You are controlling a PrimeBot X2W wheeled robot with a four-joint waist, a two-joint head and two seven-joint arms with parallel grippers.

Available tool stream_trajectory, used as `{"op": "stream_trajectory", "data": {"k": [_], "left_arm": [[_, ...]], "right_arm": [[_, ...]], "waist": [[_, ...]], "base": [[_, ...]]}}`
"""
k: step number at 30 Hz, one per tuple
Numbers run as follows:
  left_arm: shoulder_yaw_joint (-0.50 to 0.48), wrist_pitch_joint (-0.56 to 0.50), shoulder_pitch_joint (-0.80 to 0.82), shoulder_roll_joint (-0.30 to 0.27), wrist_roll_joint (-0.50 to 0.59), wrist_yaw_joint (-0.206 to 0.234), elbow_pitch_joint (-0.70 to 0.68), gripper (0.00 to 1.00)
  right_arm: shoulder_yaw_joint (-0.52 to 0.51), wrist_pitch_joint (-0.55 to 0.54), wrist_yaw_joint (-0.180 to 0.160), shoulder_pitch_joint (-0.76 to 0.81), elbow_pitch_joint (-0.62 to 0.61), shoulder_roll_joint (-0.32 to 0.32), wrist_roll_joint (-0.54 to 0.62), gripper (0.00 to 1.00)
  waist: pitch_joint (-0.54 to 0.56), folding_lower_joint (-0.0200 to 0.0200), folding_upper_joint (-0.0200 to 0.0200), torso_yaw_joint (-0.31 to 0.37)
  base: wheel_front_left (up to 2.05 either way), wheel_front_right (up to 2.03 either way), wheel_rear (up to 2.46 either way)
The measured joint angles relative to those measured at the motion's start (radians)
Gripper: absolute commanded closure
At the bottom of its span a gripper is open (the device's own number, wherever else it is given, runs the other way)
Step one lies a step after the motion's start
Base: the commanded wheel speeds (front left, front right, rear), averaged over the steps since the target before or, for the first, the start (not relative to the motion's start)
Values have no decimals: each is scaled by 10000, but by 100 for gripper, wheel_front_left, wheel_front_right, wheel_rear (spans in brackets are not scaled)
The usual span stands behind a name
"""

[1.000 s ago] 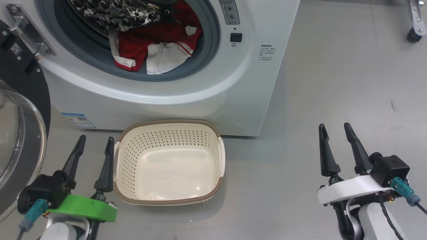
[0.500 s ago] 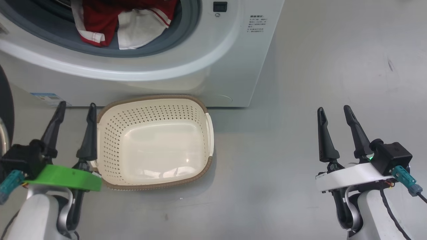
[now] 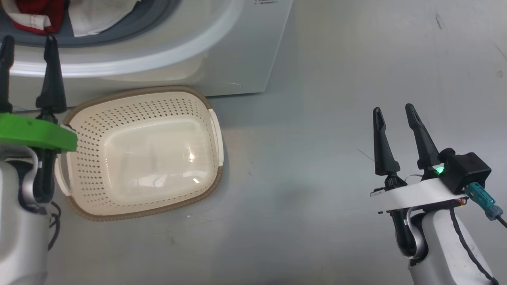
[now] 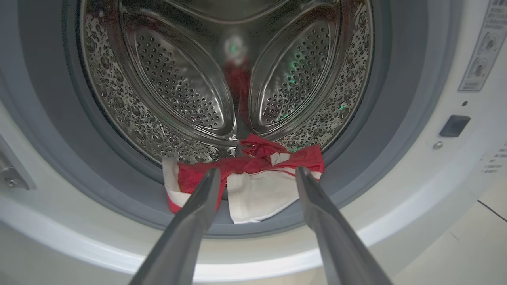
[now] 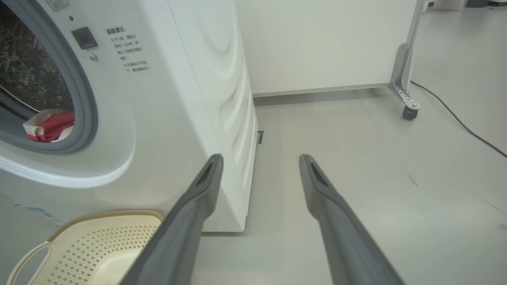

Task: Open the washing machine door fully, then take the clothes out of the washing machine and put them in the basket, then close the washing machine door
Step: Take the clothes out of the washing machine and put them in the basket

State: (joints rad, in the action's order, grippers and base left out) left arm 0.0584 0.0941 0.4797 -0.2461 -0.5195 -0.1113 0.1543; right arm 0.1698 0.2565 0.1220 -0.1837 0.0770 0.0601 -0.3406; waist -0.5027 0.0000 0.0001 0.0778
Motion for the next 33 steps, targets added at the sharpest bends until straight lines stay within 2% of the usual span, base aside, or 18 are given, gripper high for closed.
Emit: {"op": "stream_trajectory", "data": {"k": [6, 11, 18, 29, 33], "left_arm": [[-23, -704, 1127, -334, 12, 21, 569, 0], [-140, -1285, 1912, -384, -169, 98, 1229, 0], [-221, -2004, 2844, -867, -144, 224, 2079, 0], [128, -2801, 4368, -1438, 389, 222, 3179, 0], [196, -3035, 4787, -1570, 497, 222, 3544, 0]], "right_arm": [[79, 0, 0, -186, -42, -38, 0, 0], [138, 0, 0, -360, -48, -59, 0, 0], [305, 0, 0, -569, -102, -107, -17, 0], [802, 0, -17, -828, -255, -127, -600, 0], [859, 0, -117, -946, -313, -127, -725, 0]], "waist": [[-540, 0, 0, 442], [-930, 0, 0, 774], [-1369, 0, 0, 1192], [-1972, 1, 0, 1631], [-2138, 1, 0, 1740]], "base": [[0, 0, 0], [0, 0, 0], [0, 0, 0], [0, 0, 0], [0, 0, 0]]}}
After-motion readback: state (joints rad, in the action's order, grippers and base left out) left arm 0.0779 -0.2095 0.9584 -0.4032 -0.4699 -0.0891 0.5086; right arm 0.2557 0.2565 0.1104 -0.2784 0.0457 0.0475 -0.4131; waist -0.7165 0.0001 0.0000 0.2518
